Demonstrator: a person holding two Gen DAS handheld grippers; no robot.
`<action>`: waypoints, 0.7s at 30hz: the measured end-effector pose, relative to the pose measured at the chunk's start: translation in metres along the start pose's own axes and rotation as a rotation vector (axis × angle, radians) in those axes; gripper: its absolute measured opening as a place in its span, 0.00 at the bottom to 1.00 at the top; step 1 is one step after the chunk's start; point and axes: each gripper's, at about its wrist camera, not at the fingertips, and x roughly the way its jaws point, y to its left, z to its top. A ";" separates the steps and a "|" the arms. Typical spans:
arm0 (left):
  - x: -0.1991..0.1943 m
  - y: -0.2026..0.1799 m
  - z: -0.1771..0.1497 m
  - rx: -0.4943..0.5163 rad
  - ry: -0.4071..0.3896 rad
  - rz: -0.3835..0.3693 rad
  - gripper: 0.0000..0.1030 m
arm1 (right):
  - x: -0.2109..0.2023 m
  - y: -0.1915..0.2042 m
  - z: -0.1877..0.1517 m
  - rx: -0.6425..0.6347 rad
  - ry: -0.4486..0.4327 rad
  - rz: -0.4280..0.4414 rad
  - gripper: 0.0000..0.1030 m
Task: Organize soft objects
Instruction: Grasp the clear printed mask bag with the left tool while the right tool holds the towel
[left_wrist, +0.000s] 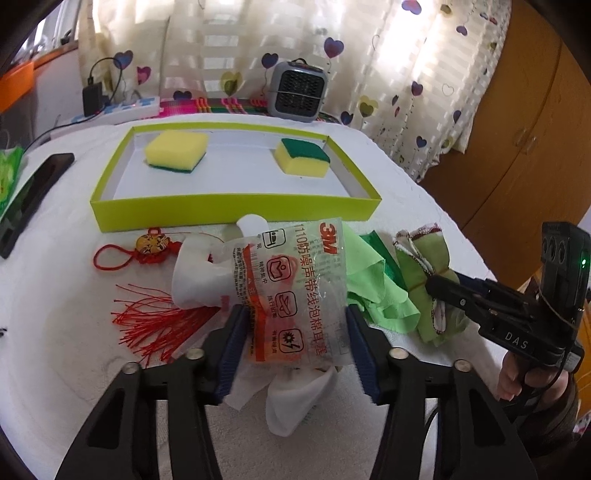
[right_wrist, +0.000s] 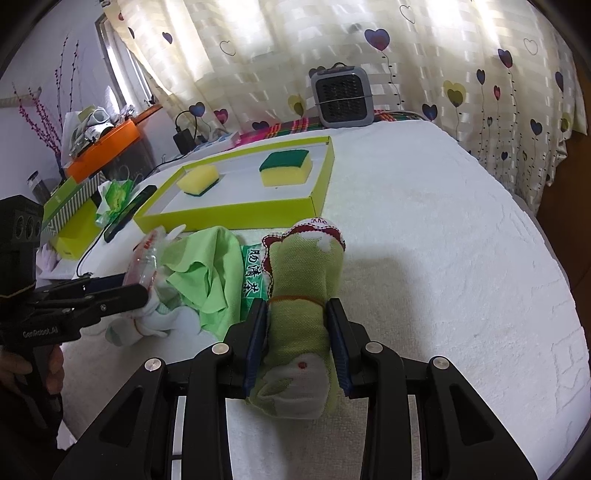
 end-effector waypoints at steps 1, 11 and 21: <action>-0.001 0.001 0.000 -0.005 -0.002 -0.007 0.37 | 0.000 -0.001 0.000 0.001 0.000 0.000 0.34; -0.007 0.004 -0.001 -0.030 -0.019 -0.039 0.24 | 0.001 -0.001 0.000 0.006 0.001 -0.004 0.34; -0.030 0.012 0.002 -0.066 -0.078 -0.060 0.19 | 0.000 0.000 0.000 0.003 -0.007 -0.008 0.34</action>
